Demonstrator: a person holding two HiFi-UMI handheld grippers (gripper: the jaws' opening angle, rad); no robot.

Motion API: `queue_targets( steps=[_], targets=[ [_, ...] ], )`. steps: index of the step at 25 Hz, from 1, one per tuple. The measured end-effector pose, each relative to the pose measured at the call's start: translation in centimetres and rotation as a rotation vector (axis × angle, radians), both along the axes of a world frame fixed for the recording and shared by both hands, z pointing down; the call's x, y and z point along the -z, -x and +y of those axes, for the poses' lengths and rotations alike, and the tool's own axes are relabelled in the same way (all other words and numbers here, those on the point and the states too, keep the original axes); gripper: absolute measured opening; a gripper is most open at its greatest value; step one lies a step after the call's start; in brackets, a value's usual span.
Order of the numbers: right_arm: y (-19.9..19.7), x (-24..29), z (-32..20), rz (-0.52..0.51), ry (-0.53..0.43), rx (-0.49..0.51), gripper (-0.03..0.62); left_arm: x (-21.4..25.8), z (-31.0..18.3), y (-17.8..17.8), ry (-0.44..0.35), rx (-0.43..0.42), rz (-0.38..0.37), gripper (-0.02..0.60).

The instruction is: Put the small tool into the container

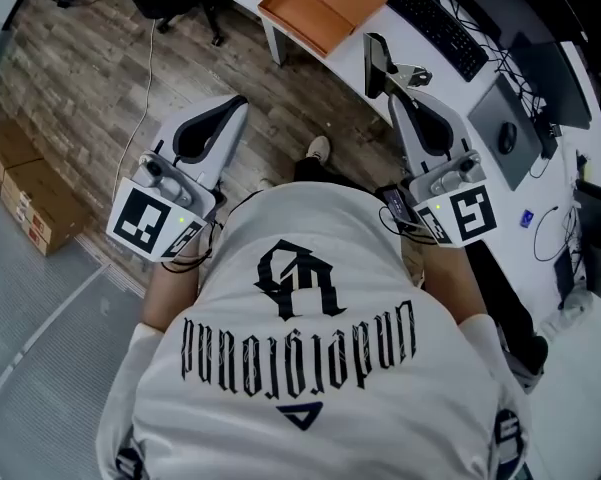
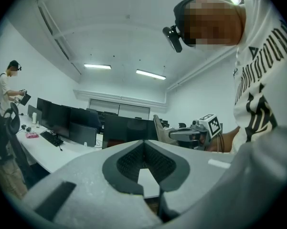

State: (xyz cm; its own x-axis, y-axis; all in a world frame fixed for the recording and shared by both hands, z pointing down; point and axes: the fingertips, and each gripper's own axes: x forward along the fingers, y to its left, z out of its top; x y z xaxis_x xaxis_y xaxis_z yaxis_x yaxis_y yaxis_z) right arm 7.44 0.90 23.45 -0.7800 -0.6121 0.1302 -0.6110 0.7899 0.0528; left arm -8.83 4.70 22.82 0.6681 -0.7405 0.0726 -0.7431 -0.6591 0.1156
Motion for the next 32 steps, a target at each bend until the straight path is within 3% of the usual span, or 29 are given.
queue_targets(
  steps=[7, 14, 32],
  targets=[
    [-4.4, -0.1, -4.3, -0.021, 0.000, 0.001, 0.015, 0.2, -4.6, -5.0, -0.004, -0.020, -0.016, 0.015],
    [-7.4, -0.2, -6.6, -0.030, -0.004, -0.011, 0.015, -0.1, -7.0, -7.3, 0.006, -0.014, -0.034, 0.015],
    [-5.9, -1.1, -12.8, -0.012, 0.023, -0.064, 0.015, -1.2, -14.8, -5.9, 0.028, -0.070, -0.017, 0.015]
  ],
)
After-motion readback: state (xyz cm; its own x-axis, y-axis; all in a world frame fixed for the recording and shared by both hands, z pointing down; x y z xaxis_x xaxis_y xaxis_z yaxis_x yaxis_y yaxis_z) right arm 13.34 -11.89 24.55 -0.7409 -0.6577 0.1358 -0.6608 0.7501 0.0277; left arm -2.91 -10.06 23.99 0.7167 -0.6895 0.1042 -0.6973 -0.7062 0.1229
